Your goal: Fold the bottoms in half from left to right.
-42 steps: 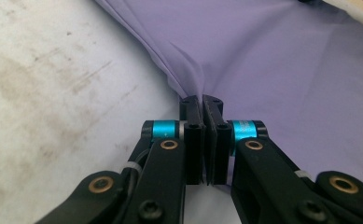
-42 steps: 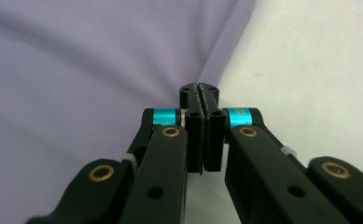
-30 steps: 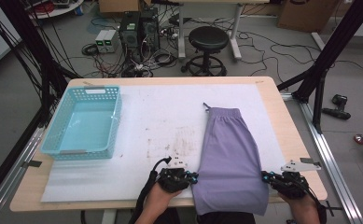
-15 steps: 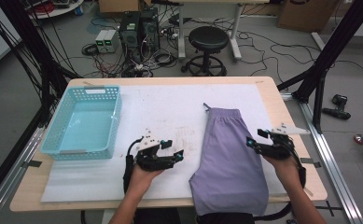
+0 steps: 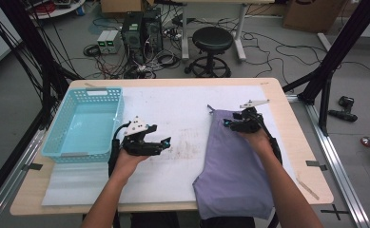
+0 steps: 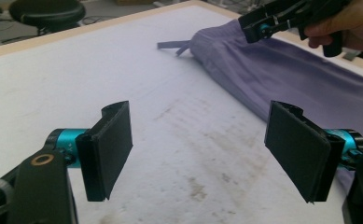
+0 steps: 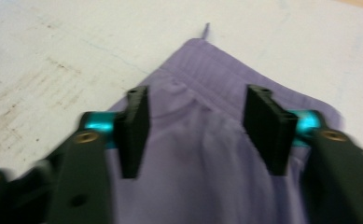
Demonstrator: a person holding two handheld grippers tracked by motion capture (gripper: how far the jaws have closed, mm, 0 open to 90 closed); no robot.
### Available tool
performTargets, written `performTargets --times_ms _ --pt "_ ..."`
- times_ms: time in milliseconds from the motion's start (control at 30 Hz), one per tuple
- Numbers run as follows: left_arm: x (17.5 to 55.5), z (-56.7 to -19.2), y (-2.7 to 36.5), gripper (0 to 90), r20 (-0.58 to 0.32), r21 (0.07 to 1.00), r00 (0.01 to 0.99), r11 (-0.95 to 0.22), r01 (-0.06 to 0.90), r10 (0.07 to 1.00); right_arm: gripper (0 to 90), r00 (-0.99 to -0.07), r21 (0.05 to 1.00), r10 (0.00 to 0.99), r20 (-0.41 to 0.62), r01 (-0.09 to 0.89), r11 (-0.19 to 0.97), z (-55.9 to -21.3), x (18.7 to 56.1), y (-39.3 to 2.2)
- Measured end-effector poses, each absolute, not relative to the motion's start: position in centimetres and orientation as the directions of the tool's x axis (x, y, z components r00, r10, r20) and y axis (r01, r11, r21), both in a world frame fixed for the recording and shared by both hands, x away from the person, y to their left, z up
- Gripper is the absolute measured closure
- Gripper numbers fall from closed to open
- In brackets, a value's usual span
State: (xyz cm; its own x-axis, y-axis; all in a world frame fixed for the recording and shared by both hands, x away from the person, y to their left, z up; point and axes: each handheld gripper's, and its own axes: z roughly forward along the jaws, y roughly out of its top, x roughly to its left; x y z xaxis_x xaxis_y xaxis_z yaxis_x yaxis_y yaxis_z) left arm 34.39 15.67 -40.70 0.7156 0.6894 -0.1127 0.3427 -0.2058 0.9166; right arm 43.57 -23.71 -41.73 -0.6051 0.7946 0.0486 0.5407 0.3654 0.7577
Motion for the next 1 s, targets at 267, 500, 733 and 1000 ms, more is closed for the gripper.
performTargets --times_ms 267,500,733,1000 --pt "34.9 -41.0 16.3 23.2 -0.142 0.904 0.681 -0.186 0.384 0.718 61.2 -0.6 0.679 0.8 0.015 0.594 0.432 -43.7 46.6 -20.7" --pt "35.2 -41.2 16.1 23.2 -0.153 0.9 0.684 -0.185 0.394 0.714 51.9 -0.6 0.686 0.799 0.047 0.601 0.411 -43.5 47.1 -20.9" --pt "35.5 -41.4 15.6 23.2 -0.159 0.907 0.681 -0.166 0.386 0.715 77.0 -0.543 0.697 0.838 0.052 0.621 0.359 -42.4 45.5 -26.2" --pt "35.7 -41.5 15.4 23.2 -0.191 0.908 0.667 -0.129 0.398 0.72 70.9 -0.47 0.682 0.883 -0.005 0.644 0.347 -43.5 45.7 -27.8"
